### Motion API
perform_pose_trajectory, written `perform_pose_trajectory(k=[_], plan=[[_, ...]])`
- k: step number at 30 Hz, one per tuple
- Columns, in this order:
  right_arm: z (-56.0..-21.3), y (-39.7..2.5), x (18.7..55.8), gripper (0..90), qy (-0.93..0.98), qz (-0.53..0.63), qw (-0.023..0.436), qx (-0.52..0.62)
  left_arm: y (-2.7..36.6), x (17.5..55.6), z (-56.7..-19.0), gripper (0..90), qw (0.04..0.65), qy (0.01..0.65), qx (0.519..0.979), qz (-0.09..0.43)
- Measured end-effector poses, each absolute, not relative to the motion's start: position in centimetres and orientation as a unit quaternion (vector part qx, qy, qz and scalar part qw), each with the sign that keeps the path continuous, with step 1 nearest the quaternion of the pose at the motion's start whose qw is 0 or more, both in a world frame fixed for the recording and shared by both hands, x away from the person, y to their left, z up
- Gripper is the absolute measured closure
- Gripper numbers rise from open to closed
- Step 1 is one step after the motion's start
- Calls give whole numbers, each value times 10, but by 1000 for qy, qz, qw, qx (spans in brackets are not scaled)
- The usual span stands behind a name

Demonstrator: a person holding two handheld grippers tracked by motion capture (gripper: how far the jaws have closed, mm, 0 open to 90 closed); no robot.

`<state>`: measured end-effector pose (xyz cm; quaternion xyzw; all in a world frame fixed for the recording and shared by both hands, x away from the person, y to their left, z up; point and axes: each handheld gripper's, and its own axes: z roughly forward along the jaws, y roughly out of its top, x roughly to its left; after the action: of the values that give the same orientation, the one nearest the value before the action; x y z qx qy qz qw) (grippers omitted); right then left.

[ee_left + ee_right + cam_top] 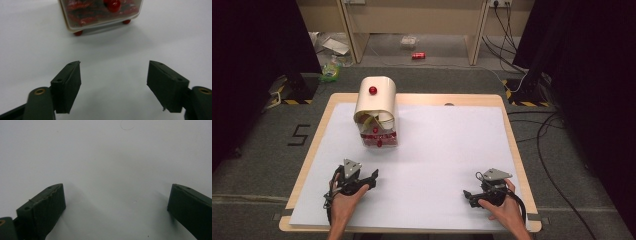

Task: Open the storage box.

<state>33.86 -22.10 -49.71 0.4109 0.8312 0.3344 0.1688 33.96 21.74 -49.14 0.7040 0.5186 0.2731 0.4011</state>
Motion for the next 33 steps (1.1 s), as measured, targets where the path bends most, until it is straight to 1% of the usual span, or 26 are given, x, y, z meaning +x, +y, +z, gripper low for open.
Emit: perform_pose_trajectory(k=[6,11,19,26,33], plan=[[-497,-221,339,20,831,334,170,411,206,349,-489,358,413,508,697,294],[-497,-221,339,20,831,334,170,411,199,355,-486,396,420,505,690,305],[-497,-221,339,20,831,334,170,411,195,362,-480,446,421,498,688,319],[-497,-221,339,19,831,334,170,411,196,367,-477,476,427,498,678,332],[-497,-221,339,19,831,334,170,411,195,372,-480,500,423,498,681,329]])
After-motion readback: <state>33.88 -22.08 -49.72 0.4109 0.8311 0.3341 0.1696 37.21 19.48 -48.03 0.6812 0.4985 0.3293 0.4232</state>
